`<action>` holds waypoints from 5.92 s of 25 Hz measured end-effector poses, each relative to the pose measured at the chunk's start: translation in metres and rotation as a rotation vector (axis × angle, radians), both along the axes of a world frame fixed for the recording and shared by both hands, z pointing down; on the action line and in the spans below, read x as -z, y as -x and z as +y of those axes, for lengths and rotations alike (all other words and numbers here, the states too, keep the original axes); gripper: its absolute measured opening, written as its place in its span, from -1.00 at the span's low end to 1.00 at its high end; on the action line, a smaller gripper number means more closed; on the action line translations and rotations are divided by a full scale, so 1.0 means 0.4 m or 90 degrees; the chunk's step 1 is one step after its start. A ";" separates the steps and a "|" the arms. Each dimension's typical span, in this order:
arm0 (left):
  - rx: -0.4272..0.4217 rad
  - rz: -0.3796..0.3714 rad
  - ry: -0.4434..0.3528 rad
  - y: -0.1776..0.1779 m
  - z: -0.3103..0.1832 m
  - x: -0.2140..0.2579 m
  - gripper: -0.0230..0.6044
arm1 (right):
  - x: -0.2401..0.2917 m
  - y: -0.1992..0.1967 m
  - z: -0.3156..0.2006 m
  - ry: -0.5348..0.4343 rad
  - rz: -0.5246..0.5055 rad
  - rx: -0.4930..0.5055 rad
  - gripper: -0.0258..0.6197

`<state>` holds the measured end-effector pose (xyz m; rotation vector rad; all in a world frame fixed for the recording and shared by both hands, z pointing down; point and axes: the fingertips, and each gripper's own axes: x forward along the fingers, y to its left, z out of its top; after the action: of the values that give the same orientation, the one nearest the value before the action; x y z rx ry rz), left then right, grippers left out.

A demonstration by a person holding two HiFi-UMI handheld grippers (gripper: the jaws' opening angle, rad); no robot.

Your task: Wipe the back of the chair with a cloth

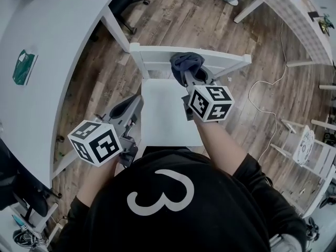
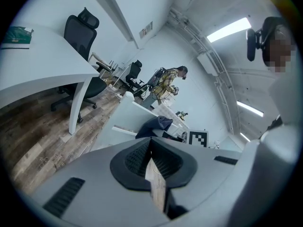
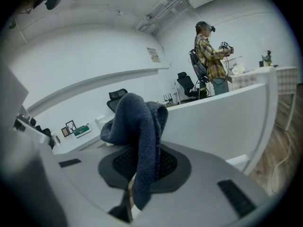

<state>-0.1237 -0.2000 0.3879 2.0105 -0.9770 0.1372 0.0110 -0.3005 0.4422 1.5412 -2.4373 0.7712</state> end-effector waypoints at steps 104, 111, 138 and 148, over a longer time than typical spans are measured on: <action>0.091 -0.016 0.055 0.100 0.067 -0.078 -0.88 | -0.173 0.045 0.000 0.049 0.059 0.073 -0.76; 0.068 -0.017 0.061 0.009 0.081 -0.087 -0.88 | -0.179 -0.079 0.008 0.054 0.060 0.040 -0.76; 0.018 -0.024 0.048 -0.232 0.141 -0.078 -0.88 | -0.179 -0.423 0.046 0.055 0.050 -0.049 -0.76; 0.024 -0.007 0.062 -0.230 0.160 -0.100 -0.88 | -0.154 -0.381 0.095 0.048 0.007 -0.016 -0.76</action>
<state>-0.0315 -0.1358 0.4278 1.9034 -0.9959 0.1731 0.1633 -0.2627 0.5037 1.5472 -2.3562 0.8463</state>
